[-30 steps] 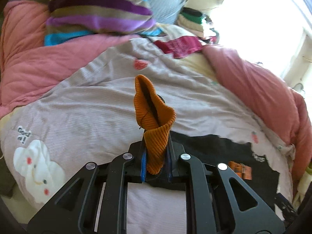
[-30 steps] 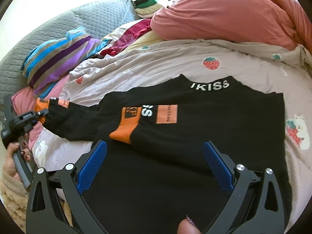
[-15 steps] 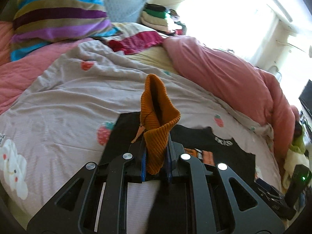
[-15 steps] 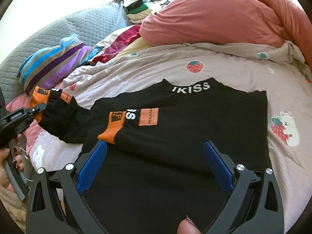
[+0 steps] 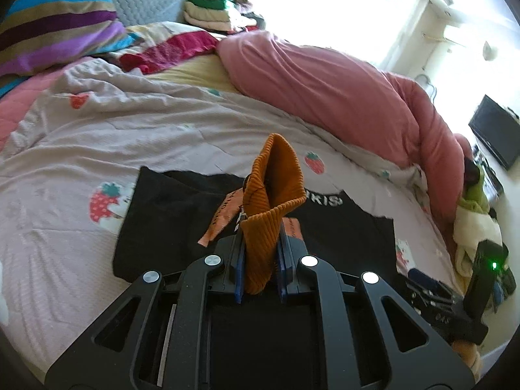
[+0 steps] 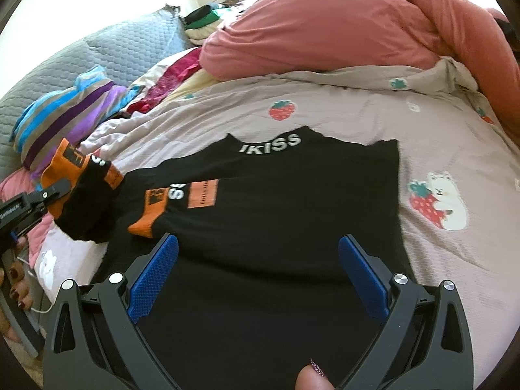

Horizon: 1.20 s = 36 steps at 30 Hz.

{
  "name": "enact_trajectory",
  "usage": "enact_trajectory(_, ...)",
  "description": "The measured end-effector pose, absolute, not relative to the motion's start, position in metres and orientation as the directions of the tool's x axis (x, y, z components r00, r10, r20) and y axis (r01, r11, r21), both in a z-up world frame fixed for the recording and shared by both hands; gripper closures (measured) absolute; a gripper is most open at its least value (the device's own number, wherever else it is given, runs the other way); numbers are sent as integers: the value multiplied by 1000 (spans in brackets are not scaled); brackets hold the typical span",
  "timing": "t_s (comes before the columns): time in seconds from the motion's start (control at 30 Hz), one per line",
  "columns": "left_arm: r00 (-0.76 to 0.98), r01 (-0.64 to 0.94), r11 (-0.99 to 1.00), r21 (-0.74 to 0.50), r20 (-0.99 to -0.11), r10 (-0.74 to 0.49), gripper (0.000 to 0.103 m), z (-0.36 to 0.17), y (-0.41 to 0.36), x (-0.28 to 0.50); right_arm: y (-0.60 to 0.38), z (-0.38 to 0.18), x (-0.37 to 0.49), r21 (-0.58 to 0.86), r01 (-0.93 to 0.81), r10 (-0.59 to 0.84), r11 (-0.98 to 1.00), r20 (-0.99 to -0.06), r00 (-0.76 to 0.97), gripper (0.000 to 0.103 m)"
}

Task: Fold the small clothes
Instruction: 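Lay the held cuff onto the shirt body and open the left tool, then grasp the orange cuff lying on the shirt with the right tool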

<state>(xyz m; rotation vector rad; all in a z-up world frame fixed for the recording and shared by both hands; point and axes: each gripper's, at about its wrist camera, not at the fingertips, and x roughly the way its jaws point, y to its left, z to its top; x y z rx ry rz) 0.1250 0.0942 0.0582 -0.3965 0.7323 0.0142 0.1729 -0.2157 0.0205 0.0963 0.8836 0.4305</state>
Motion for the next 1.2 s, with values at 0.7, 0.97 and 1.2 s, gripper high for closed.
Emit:
enact_trajectory(0.7,641,-29,949,-315,-734,-224,82,17,38,139,-236,21,175,215,-257,329,942,-745,580,5)
enact_trajectory(0.97,639,30,945,-327,-721,-269,40,22,33,125,-228,24,172,215,-271,337,938,-743,579,5)
enact_trajectory(1.2,669,-82,966,-244,-732,-129,23,28,65,117,-186,8,157,269,-357,423,894,-768,480,5)
